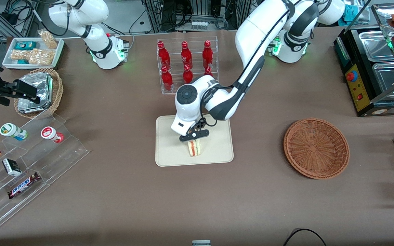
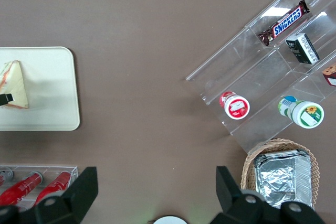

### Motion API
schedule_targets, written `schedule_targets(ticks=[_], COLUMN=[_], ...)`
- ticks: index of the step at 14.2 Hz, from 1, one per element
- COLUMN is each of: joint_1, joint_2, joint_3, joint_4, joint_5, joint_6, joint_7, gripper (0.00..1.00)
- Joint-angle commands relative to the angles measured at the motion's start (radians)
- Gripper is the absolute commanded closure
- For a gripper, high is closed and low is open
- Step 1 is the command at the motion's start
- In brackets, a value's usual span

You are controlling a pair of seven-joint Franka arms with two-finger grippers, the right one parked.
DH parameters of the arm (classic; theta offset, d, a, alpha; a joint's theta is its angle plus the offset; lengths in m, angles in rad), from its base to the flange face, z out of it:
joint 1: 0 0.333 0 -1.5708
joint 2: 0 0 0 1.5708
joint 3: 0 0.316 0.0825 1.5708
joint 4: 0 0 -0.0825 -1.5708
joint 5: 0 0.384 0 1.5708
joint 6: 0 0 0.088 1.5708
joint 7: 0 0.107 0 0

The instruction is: Place sandwich from basket to tray

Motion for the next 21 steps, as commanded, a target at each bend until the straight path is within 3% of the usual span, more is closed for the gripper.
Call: schedule_targets(ticks=[1,5,7,9,17,21], joint_1=[-0.003,0.0,0.003,0.069,0.304,0.401], joint_2=[-0.127,-0.249,-0.273,-0.331,-0.56,-0.663], joint_3=[0.015,0.075,0.122,0.133,0.132,0.133], joint_4=[-0.053,-0.122,-0.172,-0.237,-0.494,-0.546], joint_5=[0.019,0.017,0.011,0.006,-0.047,-0.047], joint_6=[-0.065,-0.253,-0.252,-0.246,-0.249,-0.328], joint_7=[-0.012,0.048,0.056,0.085,0.485,0.662], gripper=[0.0,0.0,0.0,0.0,0.0,0.0])
